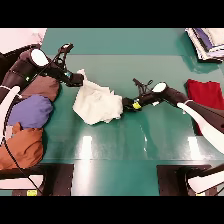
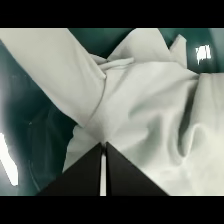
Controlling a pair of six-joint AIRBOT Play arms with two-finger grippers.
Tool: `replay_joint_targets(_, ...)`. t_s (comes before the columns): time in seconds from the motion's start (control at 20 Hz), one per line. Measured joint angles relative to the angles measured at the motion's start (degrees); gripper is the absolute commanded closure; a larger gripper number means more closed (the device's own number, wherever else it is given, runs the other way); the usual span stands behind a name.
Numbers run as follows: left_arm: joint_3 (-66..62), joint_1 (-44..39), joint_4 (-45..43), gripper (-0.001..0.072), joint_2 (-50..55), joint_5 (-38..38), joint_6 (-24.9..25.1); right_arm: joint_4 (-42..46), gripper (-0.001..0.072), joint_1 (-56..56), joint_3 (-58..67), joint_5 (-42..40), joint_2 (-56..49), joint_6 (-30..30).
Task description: Fold the shirts.
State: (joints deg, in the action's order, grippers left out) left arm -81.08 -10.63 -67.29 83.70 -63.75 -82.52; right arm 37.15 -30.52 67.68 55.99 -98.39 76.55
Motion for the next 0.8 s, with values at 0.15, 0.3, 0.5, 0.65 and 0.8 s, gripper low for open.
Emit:
replay_joint_targets(0.15, -0.5, -0.02, -0.52, 0.0684, -1.29, -0.35, 0.0, 2.99, 0.0693, 0.17, 3.96, 0.26, -1.16, 0.11)
replay_joint_targets(0.3, -3.26, -0.02, -3.26, 0.0684, -5.66, -0.46, -0.02, 9.25, 0.0694, 3.23, 8.09, 2.23, 3.1, 2.64)
replay_joint_targets(0.5, -9.55, -0.02, -5.64, 0.0684, -14.69, -0.7, -0.02, 17.7, 0.0693, 9.4, 14.64, 6.58, 14.14, 4.94)
replay_joint_targets(0.65, -14.12, -0.04, -4.94, 0.0683, -21.81, -0.98, -0.02, 20.02, 0.0694, 13.03, 20.48, 9.66, 22.6, 5.46)
replay_joint_targets(0.8, -17.62, -0.04, -3.67, 0.0683, -27.87, -1.07, -0.02, 21.35, 0.0694, 14.64, 25.46, 11.96, 29.83, 5.75)
